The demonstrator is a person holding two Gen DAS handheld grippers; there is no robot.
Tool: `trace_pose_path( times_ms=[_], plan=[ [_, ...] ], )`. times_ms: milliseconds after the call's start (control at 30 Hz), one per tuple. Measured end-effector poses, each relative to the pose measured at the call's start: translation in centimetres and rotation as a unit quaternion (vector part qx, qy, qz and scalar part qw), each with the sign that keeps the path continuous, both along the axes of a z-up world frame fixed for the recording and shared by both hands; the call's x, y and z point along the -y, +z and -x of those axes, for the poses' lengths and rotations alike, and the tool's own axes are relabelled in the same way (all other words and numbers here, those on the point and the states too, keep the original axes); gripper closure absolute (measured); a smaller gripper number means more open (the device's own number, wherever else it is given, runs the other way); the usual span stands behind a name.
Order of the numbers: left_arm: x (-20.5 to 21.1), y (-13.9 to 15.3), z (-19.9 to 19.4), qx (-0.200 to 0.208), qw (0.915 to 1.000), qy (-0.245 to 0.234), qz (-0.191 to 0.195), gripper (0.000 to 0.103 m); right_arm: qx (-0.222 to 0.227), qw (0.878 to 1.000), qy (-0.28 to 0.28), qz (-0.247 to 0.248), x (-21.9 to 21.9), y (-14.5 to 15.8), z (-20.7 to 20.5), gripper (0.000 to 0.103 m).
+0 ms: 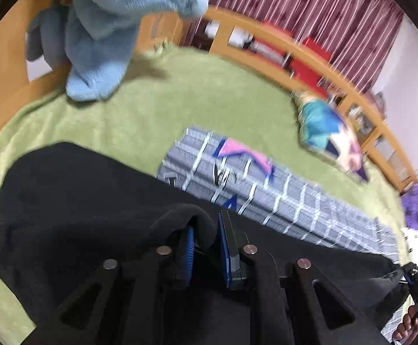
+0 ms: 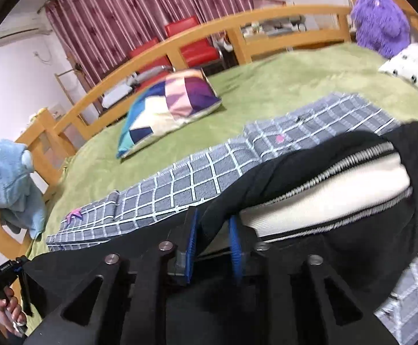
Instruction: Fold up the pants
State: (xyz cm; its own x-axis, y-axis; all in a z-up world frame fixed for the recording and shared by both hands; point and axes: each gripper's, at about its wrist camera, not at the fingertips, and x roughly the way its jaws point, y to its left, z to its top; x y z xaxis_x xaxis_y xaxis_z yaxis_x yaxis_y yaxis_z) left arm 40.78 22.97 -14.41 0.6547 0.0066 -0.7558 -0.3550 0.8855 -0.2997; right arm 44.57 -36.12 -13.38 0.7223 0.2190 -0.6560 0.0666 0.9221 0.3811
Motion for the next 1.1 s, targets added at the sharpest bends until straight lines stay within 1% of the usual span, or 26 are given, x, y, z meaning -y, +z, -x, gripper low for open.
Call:
trace_pose_path(
  times_ms=[33,67,100,133,167,267,300,367,433,500,533,567,633,700,733,767,800,833,900,933,967,1000,1033,1067,1100],
  plan=[
    [0.5,-0.5,-0.3,-0.015,0.9999,-0.002,-0.004,0.078,-0.003,1.0,0.002,0.003,-0.3,-0.6,-0.3,0.065],
    [1.0,-0.7,-0.1,-0.014,0.9998,-0.008,-0.007,0.065,-0.008,1.0,0.008,0.006,-0.7,-1.2,-0.4,0.063],
    [1.3,-0.6,0.3,-0.005,0.9999,-0.013,-0.007,0.049,-0.013,1.0,0.02,0.011,-1.1,-1.7,0.0,0.058],
    [1.7,-0.3,1.2,0.009,0.9997,-0.021,-0.005,0.042,-0.014,0.999,0.026,0.015,-1.3,-2.0,0.5,0.055],
    [2.0,-0.1,1.8,0.014,0.9996,-0.025,-0.006,0.035,-0.013,0.999,0.03,0.02,-1.5,-2.2,1.4,0.054],
    [2.8,1.0,5.1,0.02,0.9989,-0.038,-0.019,0.034,-0.021,0.998,0.041,0.035,-1.7,-2.8,4.7,0.053],
    [2.8,1.2,6.1,0.018,0.9988,-0.041,-0.02,0.032,-0.026,0.998,0.042,0.036,-1.6,-3.0,5.7,0.05],
    [2.5,1.5,9.0,0.009,0.9986,-0.043,-0.03,0.03,-0.037,0.997,0.046,0.041,-1.5,-3.4,8.2,0.049],
    [1.9,1.4,11.5,0.0,0.9984,-0.037,-0.043,0.029,-0.044,0.996,0.052,0.056,-1.5,-3.8,11.4,0.049],
    [0.7,1.1,14.8,-0.017,0.9978,-0.019,-0.062,0.028,-0.045,0.995,0.06,0.072,-1.6,-3.9,13.9,0.047],
    [0.3,0.9,15.6,-0.019,0.9977,-0.016,-0.063,0.028,-0.045,0.994,0.062,0.077,-1.7,-4.1,15.1,0.044],
    [-0.4,0.3,16.8,-0.027,0.9978,-0.015,-0.058,0.028,-0.047,0.993,0.064,0.082,-1.7,-4.2,16.2,0.044],
    [-1.2,-0.6,17.5,-0.042,0.9979,-0.019,-0.046,0.028,-0.055,0.992,0.068,0.089,-1.9,-4.5,18.2,0.044],
    [-1.7,-1.7,17.6,-0.051,0.9979,-0.015,-0.037,0.028,-0.066,0.992,0.065,0.087,-2.1,-4.9,19.8,0.044],
    [-1.7,-2.2,17.4,-0.05,0.9978,-0.013,-0.04,0.028,-0.069,0.992,0.064,0.083,-2.0,-5.0,20.5,0.044],
    [-1.8,-2.7,17.1,-0.048,0.9976,-0.009,-0.049,0.028,-0.072,0.992,0.061,0.079,-2.0,-5.1,21.1,0.044],
    [-1.7,-3.4,16.5,-0.048,0.9966,0.001,-0.068,0.028,-0.075,0.993,0.056,0.077,-2.1,-5.1,21.7,0.044],
    [-1.8,-4.3,15.7,-0.057,0.9948,0.016,-0.083,0.028,-0.078,0.993,0.048,0.079,-2.0,-5.2,22.2,0.044],
    [-1.8,-5.5,14.5,-0.06,0.9941,0.026,-0.087,0.029,-0.08,0.994,0.022,0.077,-1.9,-5.0,22.9,0.044],
    [-1.8,-6.0,13.9,-0.06,0.9933,0.029,-0.095,0.029,-0.081,0.994,0.015,0.069,-1.6,-4.9,23.1,0.044],
    [-1.9,-6.6,13.3,-0.066,0.9905,0.037,-0.115,0.029,-0.082,0.995,0.01,0.059,-1.5,-4.9,23.2,0.044],
    [-1.9,-7.3,12.6,-0.078,0.9867,0.038,-0.137,0.033,-0.086,0.995,0.004,0.049,-1.3,-5.0,23.4,0.044],
    [-1.8,-7.6,12.2,-0.08,0.9868,0.03,-0.138,0.037,-0.088,0.995,0.002,0.047,-1.2,-5.0,23.3,0.044],
    [-2.0,-7.3,12.0,-0.069,0.9881,0.024,-0.135,0.055,-0.092,0.995,0.003,0.05,-1.2,-5.1,23.2,0.044],
    [-2.3,-6.7,11.8,-0.063,0.9875,0.025,-0.142,0.065,-0.097,0.993,0.005,0.062,-1.3,-5.2,22.9,0.044]
  ],
)
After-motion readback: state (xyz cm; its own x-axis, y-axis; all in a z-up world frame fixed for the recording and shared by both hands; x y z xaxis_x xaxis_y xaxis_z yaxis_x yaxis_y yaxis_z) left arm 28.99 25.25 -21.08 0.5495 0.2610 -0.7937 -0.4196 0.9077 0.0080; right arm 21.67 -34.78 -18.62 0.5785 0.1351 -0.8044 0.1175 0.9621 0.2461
